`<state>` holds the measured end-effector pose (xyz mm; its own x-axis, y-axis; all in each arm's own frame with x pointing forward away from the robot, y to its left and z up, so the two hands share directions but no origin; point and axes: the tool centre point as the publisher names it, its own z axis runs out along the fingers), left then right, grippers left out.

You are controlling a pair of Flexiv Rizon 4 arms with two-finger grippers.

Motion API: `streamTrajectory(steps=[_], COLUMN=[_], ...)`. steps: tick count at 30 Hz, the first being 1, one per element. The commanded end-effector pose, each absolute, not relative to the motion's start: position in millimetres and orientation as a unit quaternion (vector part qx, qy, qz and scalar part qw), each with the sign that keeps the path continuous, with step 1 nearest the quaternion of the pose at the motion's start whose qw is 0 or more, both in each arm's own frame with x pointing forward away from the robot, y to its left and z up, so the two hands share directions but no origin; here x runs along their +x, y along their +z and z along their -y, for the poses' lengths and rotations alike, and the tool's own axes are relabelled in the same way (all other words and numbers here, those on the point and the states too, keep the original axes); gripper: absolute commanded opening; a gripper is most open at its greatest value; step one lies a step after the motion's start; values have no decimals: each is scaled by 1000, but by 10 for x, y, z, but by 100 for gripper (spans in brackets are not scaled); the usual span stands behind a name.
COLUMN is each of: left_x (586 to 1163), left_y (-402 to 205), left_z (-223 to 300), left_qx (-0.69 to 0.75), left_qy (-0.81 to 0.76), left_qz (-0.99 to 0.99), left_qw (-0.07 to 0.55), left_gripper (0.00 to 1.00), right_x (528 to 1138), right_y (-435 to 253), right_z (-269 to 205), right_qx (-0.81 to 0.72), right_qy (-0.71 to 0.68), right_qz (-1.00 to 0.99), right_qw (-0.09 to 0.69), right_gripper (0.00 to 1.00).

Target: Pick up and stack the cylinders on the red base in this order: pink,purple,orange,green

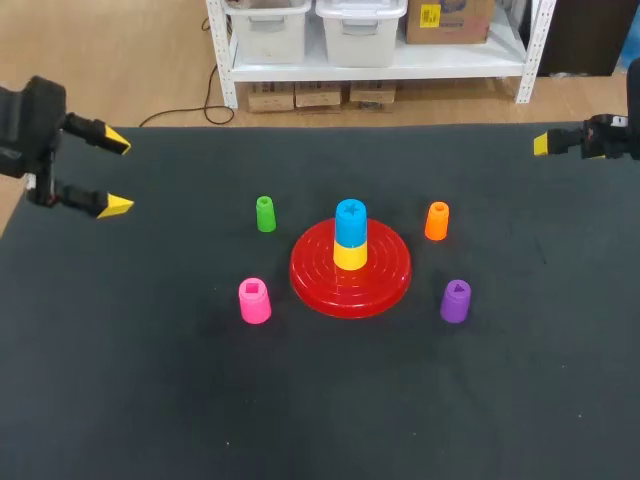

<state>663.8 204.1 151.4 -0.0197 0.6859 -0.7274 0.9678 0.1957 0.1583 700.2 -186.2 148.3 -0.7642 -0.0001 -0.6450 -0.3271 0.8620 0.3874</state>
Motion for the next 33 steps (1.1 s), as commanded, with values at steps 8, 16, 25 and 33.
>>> streamTrajectory(steps=[8,16,25,33], left_x=[6626,6653,6650,6650], left_y=[1505,1510,1491,1491], left_z=[-2070,-2054,-2035,-2035], left_qx=[668,660,663,663], left_qy=[-218,-220,-217,-217], left_qz=[-626,-633,-634,-634], left_qw=[338,339,333,333], left_gripper=[100,100,100,100], right_x=[7000,7000,7000,7000], right_y=[1492,1492,1492,1492], right_z=[1856,1856,1856,1856], right_qx=[-89,-89,-89,-89], right_qy=[245,245,245,245], right_qz=[-907,-907,-907,-907], right_qw=[331,331,331,331], right_gripper=[100,100,100,100])
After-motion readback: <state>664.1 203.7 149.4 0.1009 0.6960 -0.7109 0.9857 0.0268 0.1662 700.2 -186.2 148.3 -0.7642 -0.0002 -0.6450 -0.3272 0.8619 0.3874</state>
